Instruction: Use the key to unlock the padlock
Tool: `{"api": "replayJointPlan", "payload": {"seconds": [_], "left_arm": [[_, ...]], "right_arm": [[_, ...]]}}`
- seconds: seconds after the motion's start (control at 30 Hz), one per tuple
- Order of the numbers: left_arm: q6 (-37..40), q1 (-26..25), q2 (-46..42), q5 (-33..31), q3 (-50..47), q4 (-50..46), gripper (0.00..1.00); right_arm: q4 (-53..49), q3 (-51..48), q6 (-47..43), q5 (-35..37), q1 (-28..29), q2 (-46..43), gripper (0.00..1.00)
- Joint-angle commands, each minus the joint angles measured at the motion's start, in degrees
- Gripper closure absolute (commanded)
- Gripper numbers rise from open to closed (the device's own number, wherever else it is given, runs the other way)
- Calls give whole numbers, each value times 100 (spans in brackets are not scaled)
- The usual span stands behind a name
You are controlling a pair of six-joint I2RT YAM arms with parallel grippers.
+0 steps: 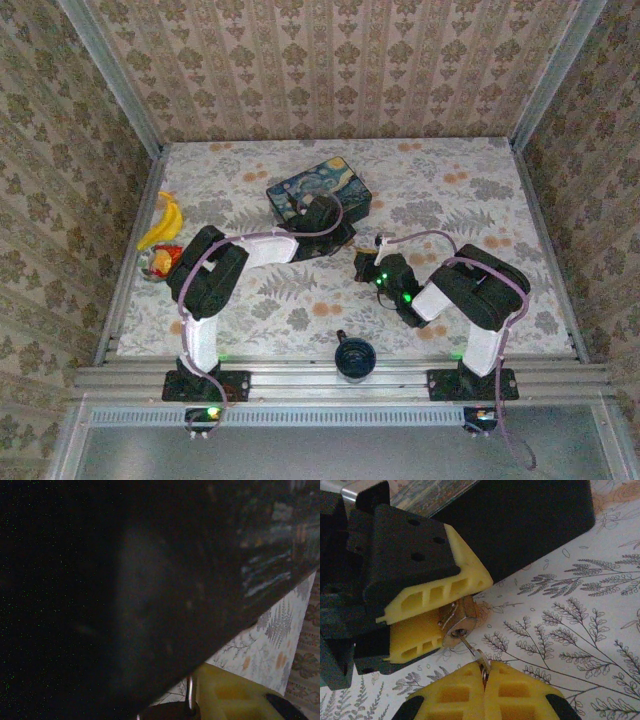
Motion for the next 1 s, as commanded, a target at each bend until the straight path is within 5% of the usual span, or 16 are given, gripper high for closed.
{"api": "replayJointPlan", "payload": {"seconds": [0.0, 0.97], "left_arm": [[-497, -35, 209, 680, -39, 97, 100], [-565, -69, 383, 1146, 610, -304, 100]], "right_arm": [[294, 135, -94, 318, -20, 9, 100], [342, 764, 276, 433, -118, 546, 100]]}}
